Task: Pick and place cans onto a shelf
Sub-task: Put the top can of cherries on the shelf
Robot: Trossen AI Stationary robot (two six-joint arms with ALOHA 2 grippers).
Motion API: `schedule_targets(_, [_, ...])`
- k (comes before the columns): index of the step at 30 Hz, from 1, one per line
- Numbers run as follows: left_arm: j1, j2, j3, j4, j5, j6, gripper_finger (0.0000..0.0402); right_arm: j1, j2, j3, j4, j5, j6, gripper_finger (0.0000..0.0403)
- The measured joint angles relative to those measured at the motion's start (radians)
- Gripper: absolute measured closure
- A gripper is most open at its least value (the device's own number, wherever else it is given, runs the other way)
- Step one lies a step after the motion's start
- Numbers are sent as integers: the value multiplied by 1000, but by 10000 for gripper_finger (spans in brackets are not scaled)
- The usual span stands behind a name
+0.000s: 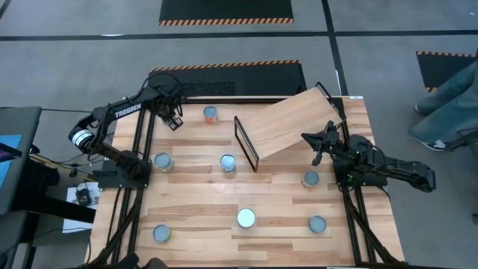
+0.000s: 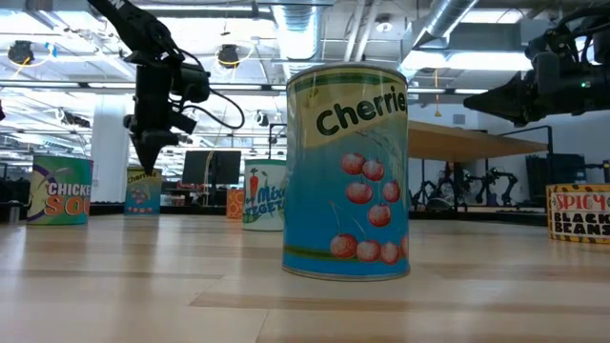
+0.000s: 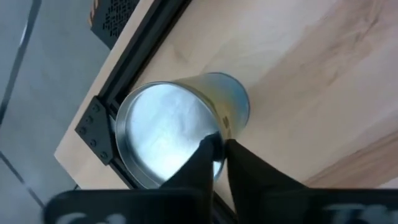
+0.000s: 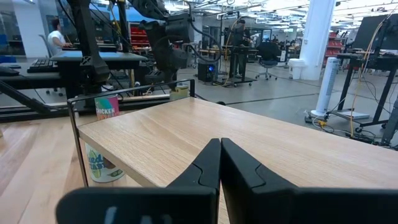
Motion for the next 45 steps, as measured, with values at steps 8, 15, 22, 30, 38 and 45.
schedule_targets(8, [-34,2,153,-95,34,33,401,0,0,0,0,0,0,369])
schedule_targets(15, [-129,2,420,-199,49,4,401,0,0,0,0,0,0,369])
schedule_targets(22, [-304,11,659,-193,68,-22,401,0,0,0,0,0,0,369])
schedule_targets(30, [-454,155,904,-174,99,3,401,0,0,0,0,0,0,369])
schedule_targets(38, [-530,412,1200,-232,242,93,401,0,0,0,0,0,0,369])
schedule_targets(45, [-573,586,1380,-368,220,116,401,0,0,0,0,0,0,369])
